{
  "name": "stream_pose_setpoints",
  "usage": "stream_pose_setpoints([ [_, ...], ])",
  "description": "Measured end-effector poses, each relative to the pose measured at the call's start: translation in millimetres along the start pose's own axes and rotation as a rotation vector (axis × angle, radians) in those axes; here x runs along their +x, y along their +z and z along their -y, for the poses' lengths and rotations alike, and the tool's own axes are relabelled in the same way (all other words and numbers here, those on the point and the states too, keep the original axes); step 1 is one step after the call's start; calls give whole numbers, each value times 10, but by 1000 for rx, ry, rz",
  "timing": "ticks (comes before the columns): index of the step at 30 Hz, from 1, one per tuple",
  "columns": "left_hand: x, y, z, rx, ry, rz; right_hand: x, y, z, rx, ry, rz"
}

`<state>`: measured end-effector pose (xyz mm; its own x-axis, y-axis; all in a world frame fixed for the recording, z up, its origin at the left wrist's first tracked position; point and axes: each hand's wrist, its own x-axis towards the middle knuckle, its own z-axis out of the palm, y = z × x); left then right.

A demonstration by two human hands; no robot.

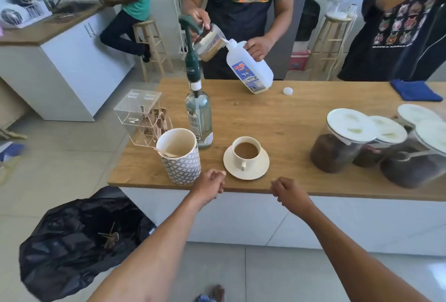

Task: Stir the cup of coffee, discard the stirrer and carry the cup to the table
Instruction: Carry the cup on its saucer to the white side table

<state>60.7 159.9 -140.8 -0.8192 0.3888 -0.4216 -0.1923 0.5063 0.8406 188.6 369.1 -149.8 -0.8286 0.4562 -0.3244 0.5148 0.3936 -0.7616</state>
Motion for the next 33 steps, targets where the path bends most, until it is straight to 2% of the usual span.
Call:
stream_pose_setpoints([
  [7, 412, -79, -242, 30, -54, -25, 414, -161, 117, 206, 65, -84],
  [12, 630, -66, -345, 51, -20, -41, 668, -205, 189, 128, 75, 11],
  [18, 795, -51, -443, 90, -1, 18, 869, -146, 303, 316, 145, 116],
  [33, 1028, 25, -365, -17, -45, 48, 1134, -101, 242, 363, 192, 131],
])
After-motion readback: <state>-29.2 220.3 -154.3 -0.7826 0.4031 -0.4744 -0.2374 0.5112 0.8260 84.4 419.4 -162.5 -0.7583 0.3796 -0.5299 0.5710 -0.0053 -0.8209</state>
